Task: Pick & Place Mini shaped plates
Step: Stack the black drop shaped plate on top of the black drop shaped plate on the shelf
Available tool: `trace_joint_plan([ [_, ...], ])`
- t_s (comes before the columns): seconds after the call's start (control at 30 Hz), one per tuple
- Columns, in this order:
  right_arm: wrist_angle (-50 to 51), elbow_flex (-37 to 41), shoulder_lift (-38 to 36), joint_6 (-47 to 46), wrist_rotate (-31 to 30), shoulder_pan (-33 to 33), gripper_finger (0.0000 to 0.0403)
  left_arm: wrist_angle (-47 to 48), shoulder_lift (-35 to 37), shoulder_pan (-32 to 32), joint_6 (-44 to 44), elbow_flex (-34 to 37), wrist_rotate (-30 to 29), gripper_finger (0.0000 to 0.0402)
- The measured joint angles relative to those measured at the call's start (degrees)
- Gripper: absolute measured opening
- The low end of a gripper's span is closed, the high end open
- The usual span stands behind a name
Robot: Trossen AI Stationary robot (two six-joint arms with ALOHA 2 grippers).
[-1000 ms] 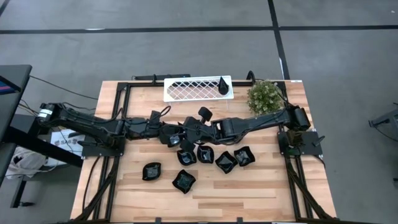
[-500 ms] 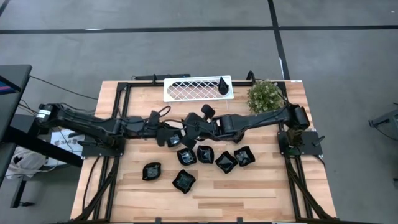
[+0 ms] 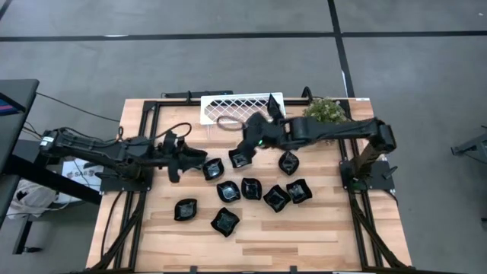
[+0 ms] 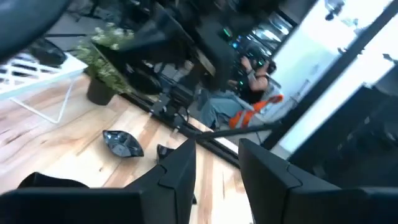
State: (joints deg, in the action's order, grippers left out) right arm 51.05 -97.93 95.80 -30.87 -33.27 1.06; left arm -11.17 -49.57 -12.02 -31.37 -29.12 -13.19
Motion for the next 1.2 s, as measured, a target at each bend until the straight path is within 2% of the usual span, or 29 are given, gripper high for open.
trace_joint_plan([
  [0.23, 5.6, 0.0, -6.7, 2.8, 5.2, -7.9, 0.0000, 4.4, 4.8, -3.0, 10.6, 0.0, 0.1, 0.0121],
  [0.3, 4.5, 1.3, -8.8, 4.9, 8.6, -10.9, 0.0000, 4.7, 6.1, -3.0, 14.2, 0.0, 0.1, 0.0121],
  [0.4, -1.5, 6.4, -12.5, 8.9, 16.1, -15.5, 0.0000, 5.1, 8.0, -3.0, 19.1, 0.0, -0.1, 0.0121],
  [0.57, -18.1, 21.0, -18.8, 12.8, 23.8, -23.6, 0.0000, 5.2, 11.0, -3.0, 23.7, 0.0, -1.7, 0.0121],
  [0.7, -30.7, 31.8, -21.2, 11.7, 28.5, -29.8, 0.0000, 6.1, 12.6, -1.9, 24.2, 0.0, -13.8, 0.0121],
  [0.83, -36.8, 36.2, -20.6, 11.2, 28.0, -33.4, 0.0000, 6.1, 12.9, -0.1, 27.0, 0.0, -20.0, 0.0121],
  [0.97, -37.0, 36.5, -17.5, 11.7, 23.7, -35.2, 0.0000, 6.3, 12.4, 2.1, 27.8, 0.0, -21.1, 0.0121],
  [1.2, -38.0, 36.5, -13.6, 13.9, 24.4, -37.0, 0.0000, 6.3, 12.4, 5.4, 27.6, 0.0, -22.5, 0.0121],
])
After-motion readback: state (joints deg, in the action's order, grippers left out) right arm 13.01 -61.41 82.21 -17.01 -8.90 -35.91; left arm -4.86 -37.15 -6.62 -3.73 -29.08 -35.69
